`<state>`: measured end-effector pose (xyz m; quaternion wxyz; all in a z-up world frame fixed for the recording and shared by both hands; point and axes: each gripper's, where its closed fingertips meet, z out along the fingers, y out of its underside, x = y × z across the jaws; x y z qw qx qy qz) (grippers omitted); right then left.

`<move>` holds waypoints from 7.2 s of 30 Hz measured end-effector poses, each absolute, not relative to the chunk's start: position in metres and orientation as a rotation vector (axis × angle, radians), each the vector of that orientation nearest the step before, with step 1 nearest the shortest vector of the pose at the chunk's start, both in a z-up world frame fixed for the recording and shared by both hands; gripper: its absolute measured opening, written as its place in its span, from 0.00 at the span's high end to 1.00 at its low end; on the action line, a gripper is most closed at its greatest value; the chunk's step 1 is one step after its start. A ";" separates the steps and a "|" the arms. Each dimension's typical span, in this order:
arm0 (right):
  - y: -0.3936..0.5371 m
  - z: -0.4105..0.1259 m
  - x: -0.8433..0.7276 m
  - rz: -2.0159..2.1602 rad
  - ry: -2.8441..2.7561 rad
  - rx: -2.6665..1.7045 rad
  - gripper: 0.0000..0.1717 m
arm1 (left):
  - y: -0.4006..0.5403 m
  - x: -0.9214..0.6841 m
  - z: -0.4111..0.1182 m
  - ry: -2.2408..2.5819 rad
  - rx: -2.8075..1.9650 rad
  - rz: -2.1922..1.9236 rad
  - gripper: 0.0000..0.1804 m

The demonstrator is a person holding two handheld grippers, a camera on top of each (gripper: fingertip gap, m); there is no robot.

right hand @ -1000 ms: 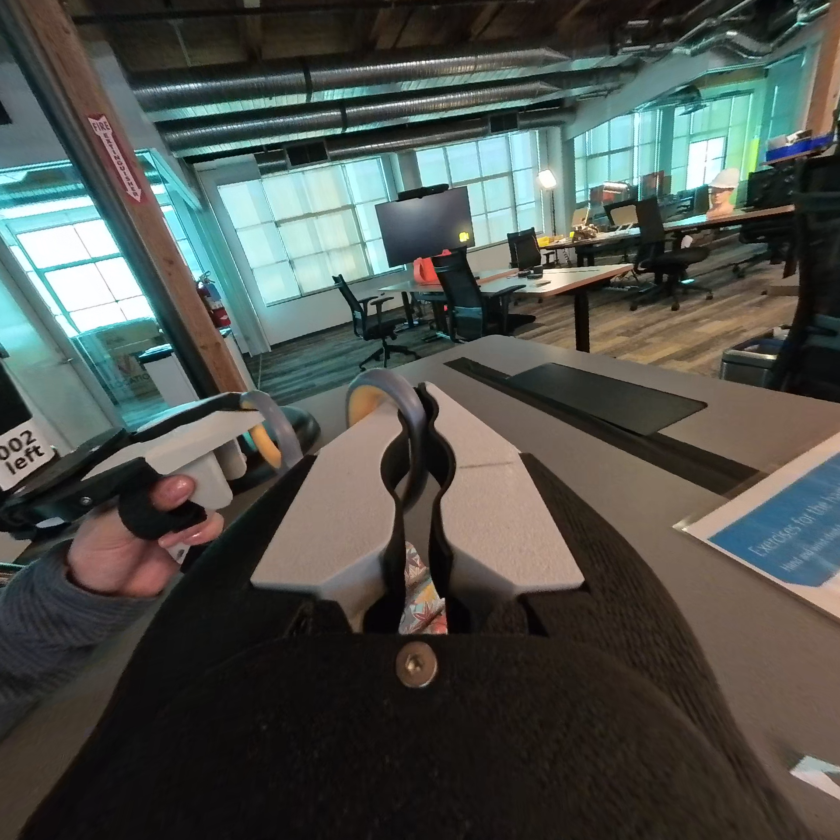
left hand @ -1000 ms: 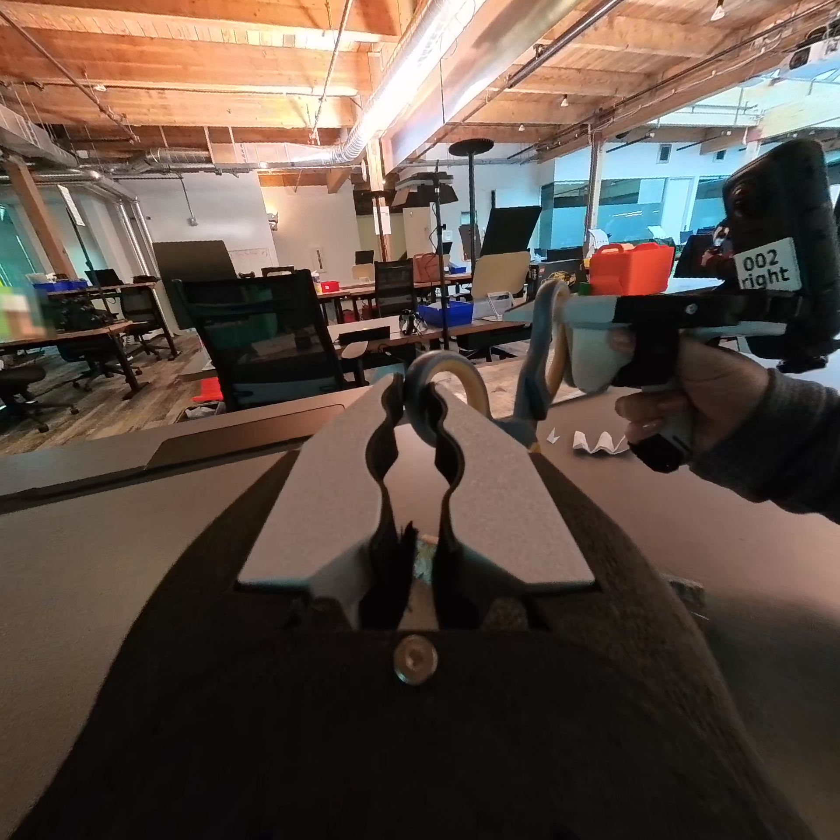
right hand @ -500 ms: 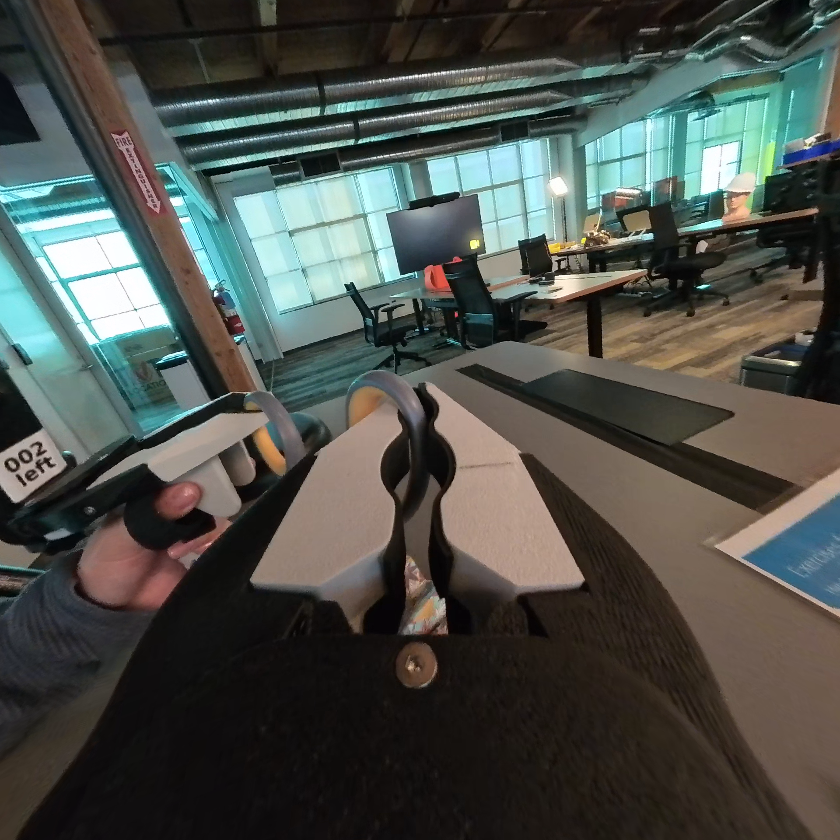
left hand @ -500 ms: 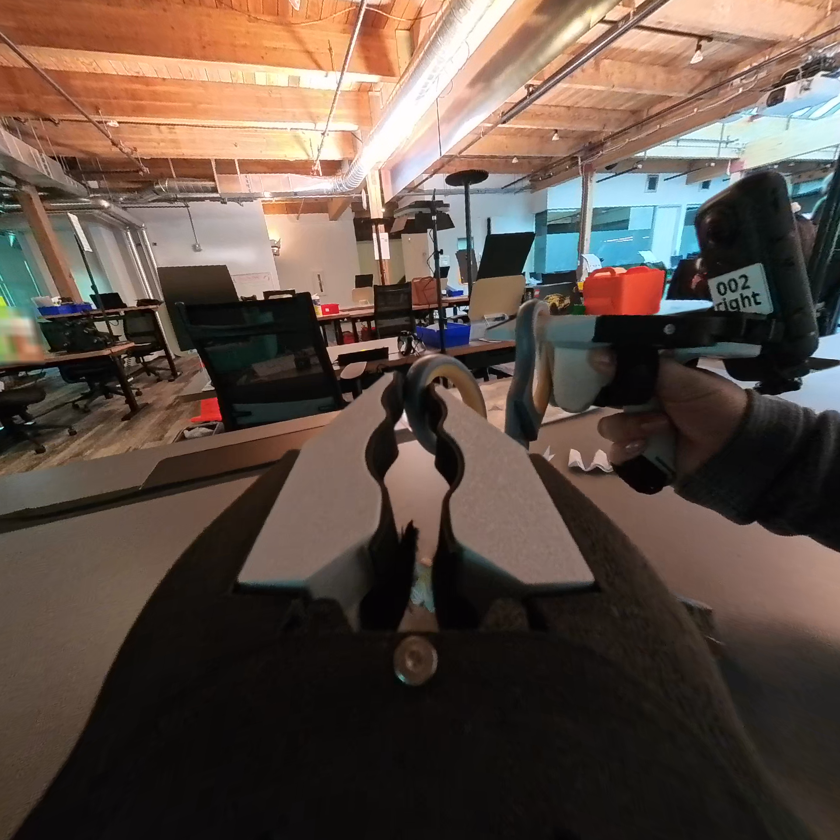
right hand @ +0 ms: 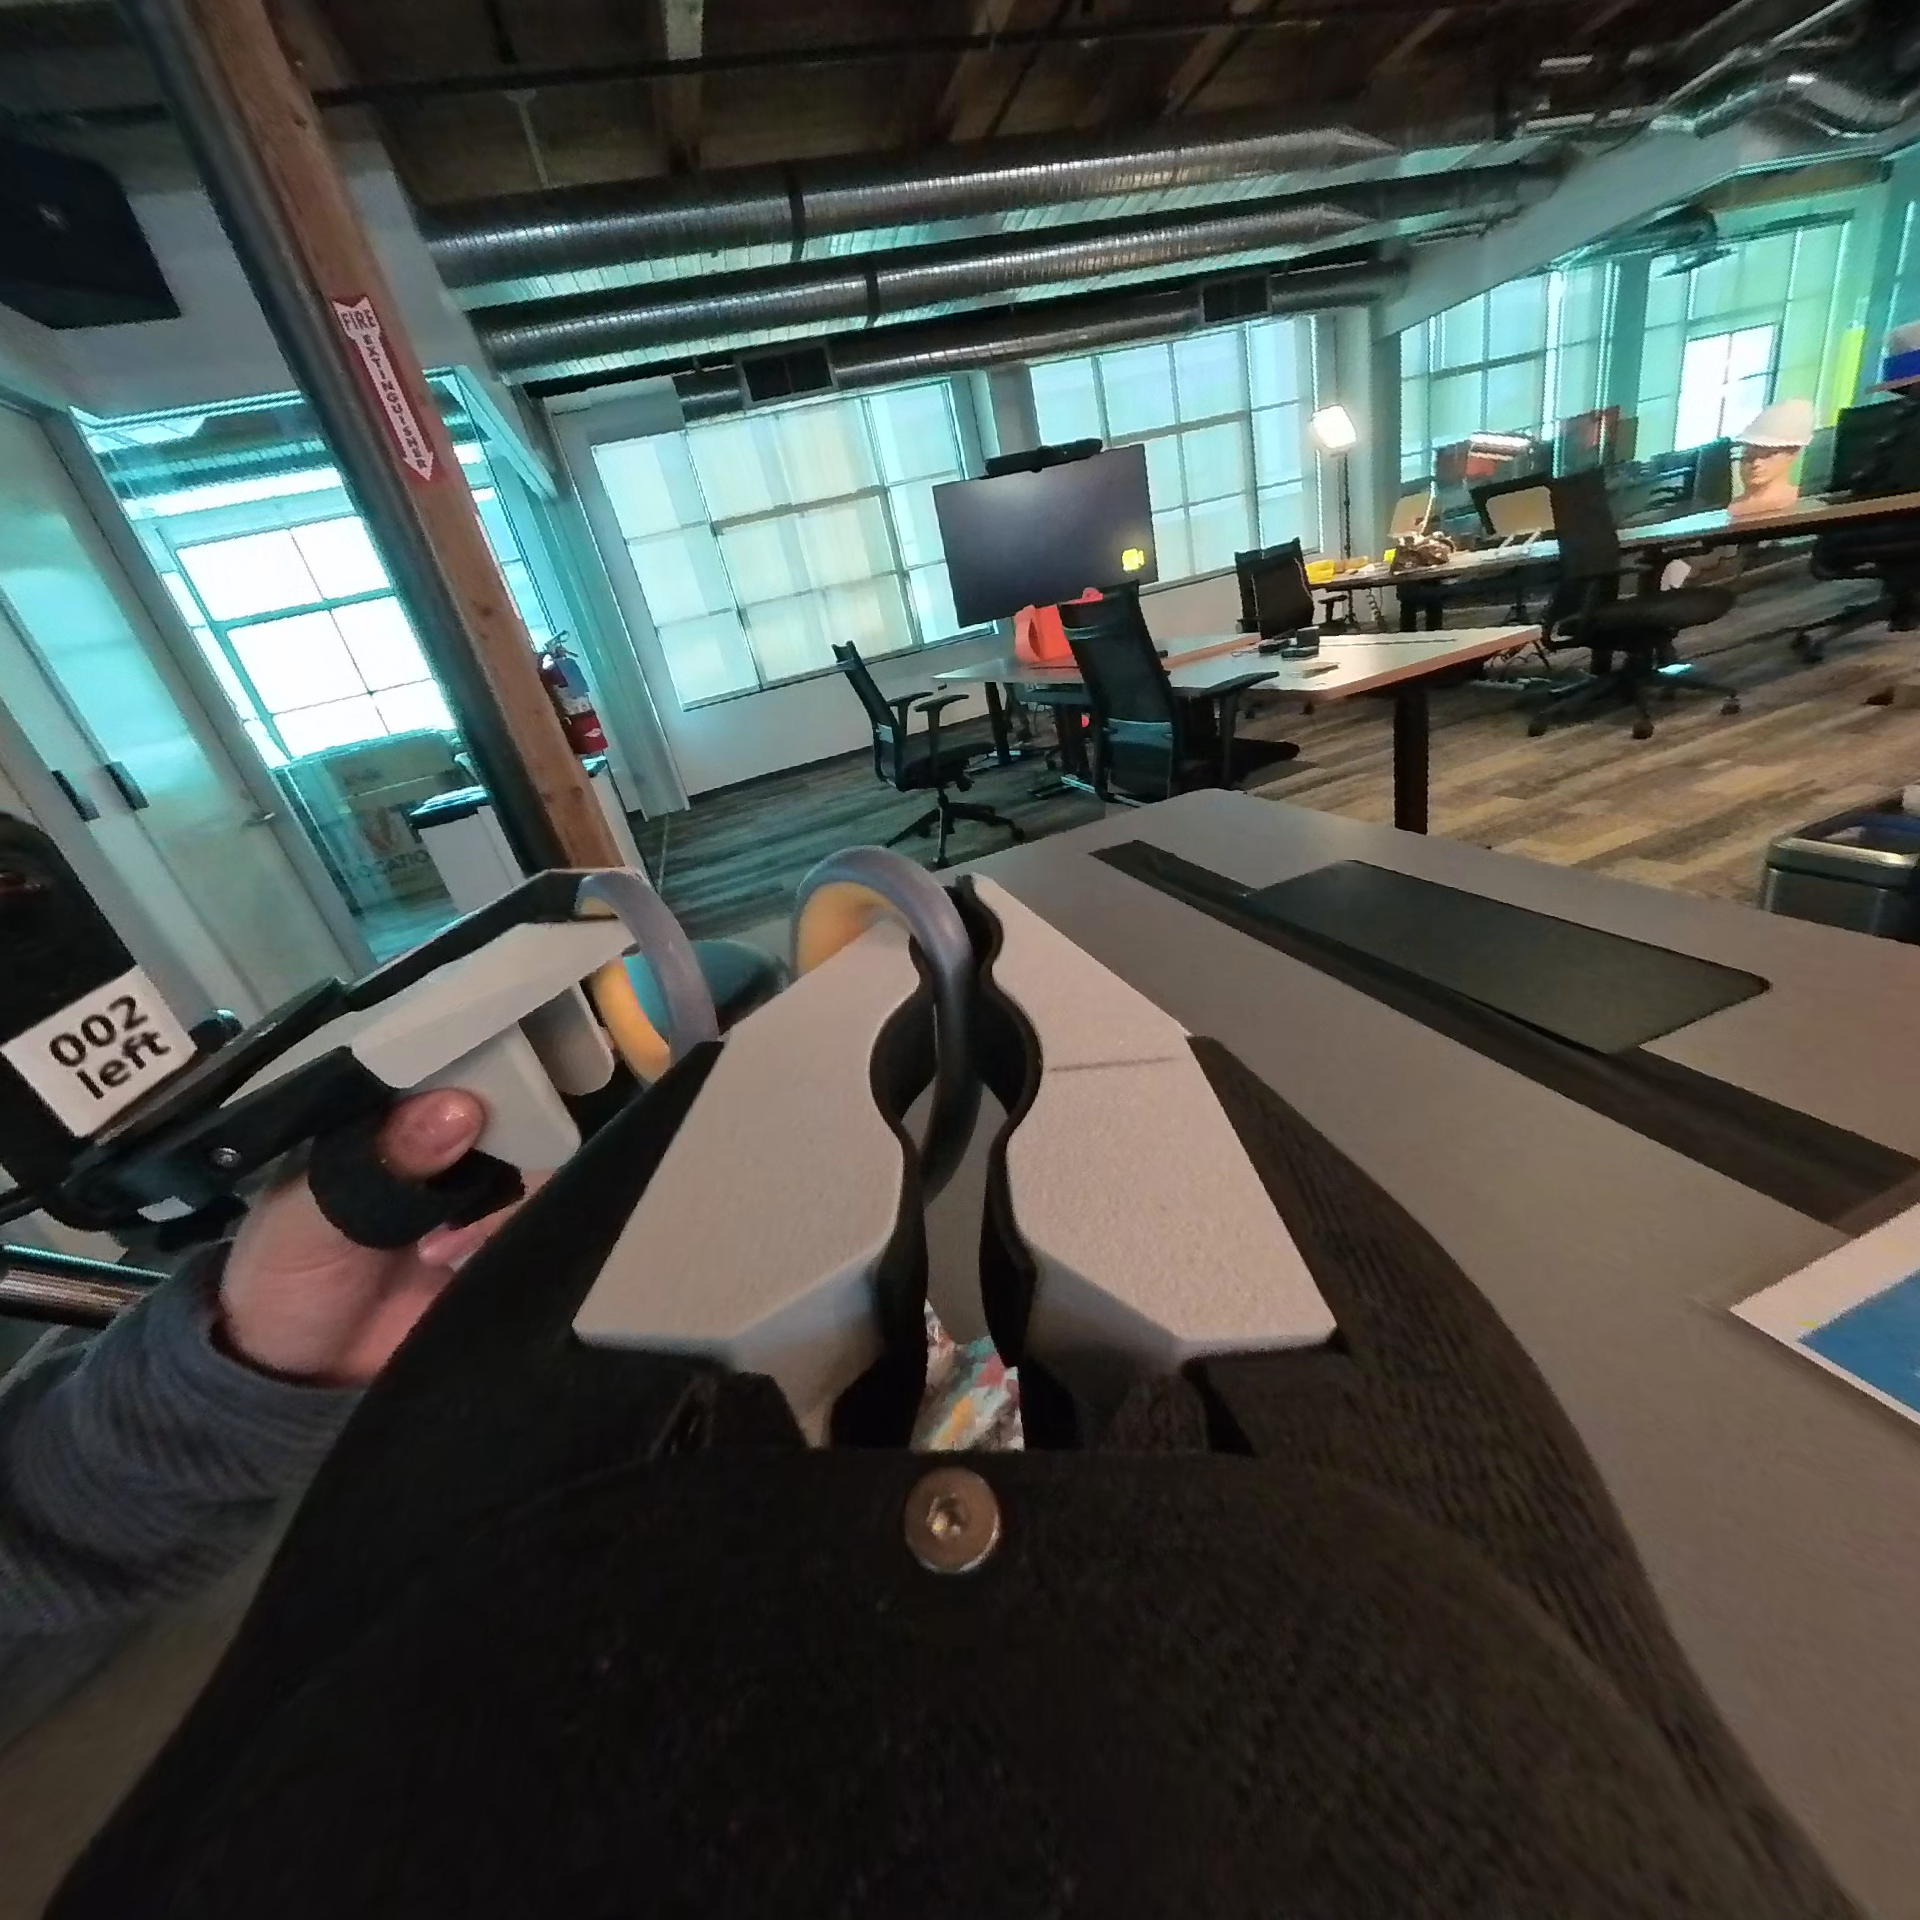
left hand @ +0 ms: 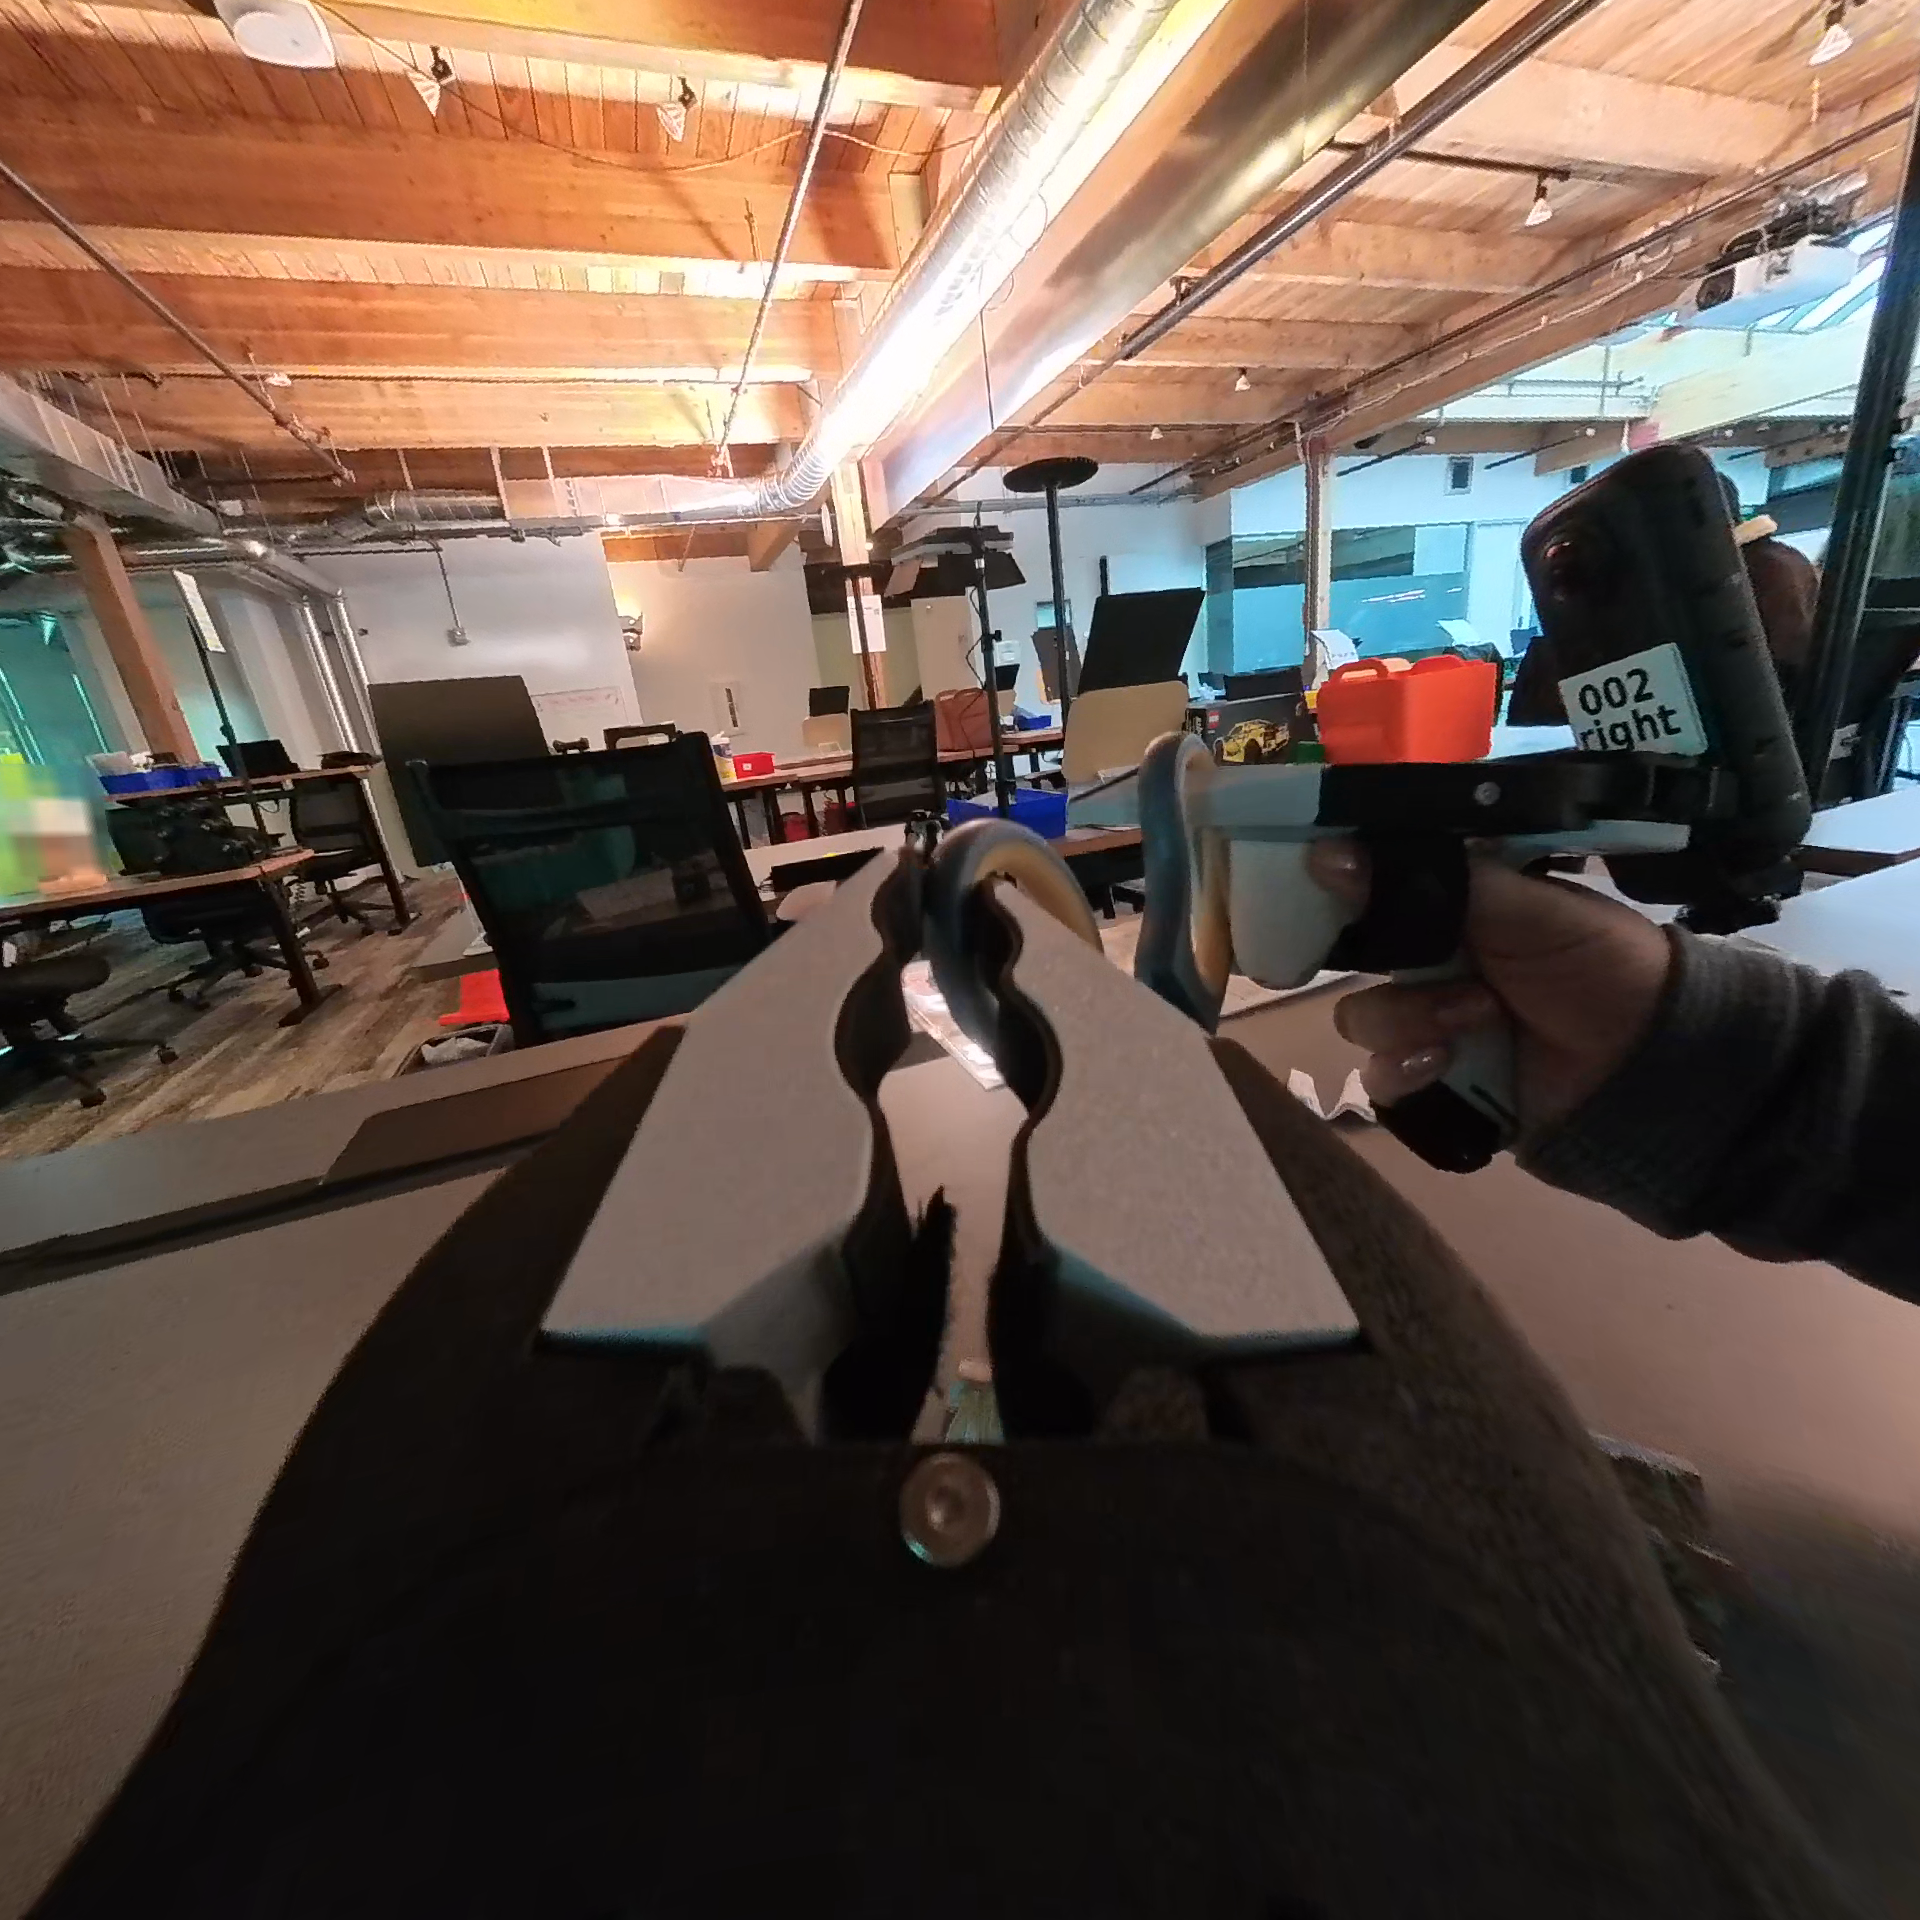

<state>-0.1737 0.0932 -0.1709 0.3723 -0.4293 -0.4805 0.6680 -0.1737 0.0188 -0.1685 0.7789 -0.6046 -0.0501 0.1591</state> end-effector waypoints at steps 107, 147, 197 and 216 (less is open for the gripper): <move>0.105 -0.167 -0.182 1.321 -1.277 -1.141 1.00 | -0.004 -0.218 -0.167 -0.401 -1.337 0.594 0.96; 0.074 -0.170 -0.205 1.497 -1.283 -1.175 1.00 | 0.009 -0.214 -0.182 -0.503 -1.319 0.454 0.96; 0.047 -0.147 -0.178 1.341 -1.087 -1.051 1.00 | 0.012 -0.194 -0.158 -0.485 -1.205 0.535 0.97; 0.041 -0.141 -0.178 1.348 -1.150 -0.993 1.00 | 0.010 -0.189 -0.150 -0.383 -1.179 0.553 0.97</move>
